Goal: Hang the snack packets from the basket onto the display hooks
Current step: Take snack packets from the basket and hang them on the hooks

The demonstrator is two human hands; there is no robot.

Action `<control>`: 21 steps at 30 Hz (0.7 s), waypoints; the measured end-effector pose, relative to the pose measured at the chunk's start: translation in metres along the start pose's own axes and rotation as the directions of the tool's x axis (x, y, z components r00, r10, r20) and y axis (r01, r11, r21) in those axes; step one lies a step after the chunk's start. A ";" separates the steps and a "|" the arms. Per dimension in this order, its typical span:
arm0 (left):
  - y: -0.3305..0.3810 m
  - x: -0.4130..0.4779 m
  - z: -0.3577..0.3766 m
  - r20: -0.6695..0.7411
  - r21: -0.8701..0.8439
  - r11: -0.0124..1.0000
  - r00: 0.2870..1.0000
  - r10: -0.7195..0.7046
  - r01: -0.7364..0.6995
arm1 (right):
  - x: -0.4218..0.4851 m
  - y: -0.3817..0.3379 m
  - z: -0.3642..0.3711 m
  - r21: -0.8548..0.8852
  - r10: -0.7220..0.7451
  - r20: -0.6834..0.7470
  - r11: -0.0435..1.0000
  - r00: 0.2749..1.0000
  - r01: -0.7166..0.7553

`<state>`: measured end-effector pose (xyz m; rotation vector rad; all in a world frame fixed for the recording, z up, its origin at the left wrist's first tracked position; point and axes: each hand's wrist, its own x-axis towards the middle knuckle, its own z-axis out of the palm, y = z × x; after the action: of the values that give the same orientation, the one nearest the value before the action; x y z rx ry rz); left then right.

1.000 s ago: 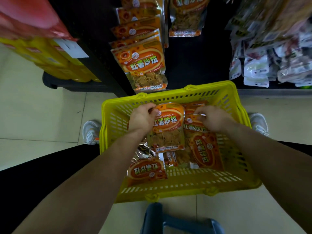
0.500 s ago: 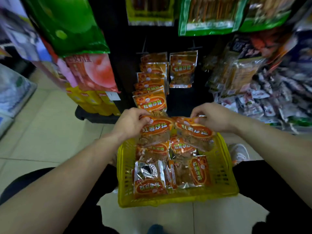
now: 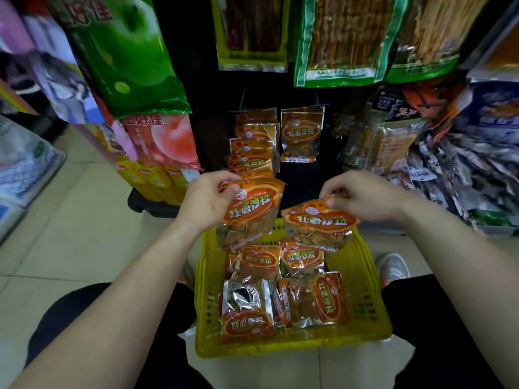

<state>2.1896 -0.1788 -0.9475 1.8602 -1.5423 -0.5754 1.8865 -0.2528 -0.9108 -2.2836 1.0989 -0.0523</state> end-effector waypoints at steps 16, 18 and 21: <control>0.030 0.024 0.030 0.285 -0.364 0.931 0.955 0.085 0.025 | 0.036 -0.010 0.016 0.052 -0.072 -0.424 0.993 0.903 0.104; 0.033 0.024 0.029 0.281 -0.349 0.937 0.956 0.086 0.018 | 0.038 -0.010 0.016 0.091 -0.015 -0.397 0.994 0.918 0.056; 0.039 0.022 0.029 0.267 -0.368 0.929 0.961 0.073 0.031 | 0.041 -0.009 0.016 0.183 0.065 -0.427 0.983 0.902 0.016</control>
<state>2.1475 -0.2103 -0.9383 1.5199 -1.4976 -1.0755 1.9241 -0.2697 -0.9283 -2.1416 1.2802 -0.6532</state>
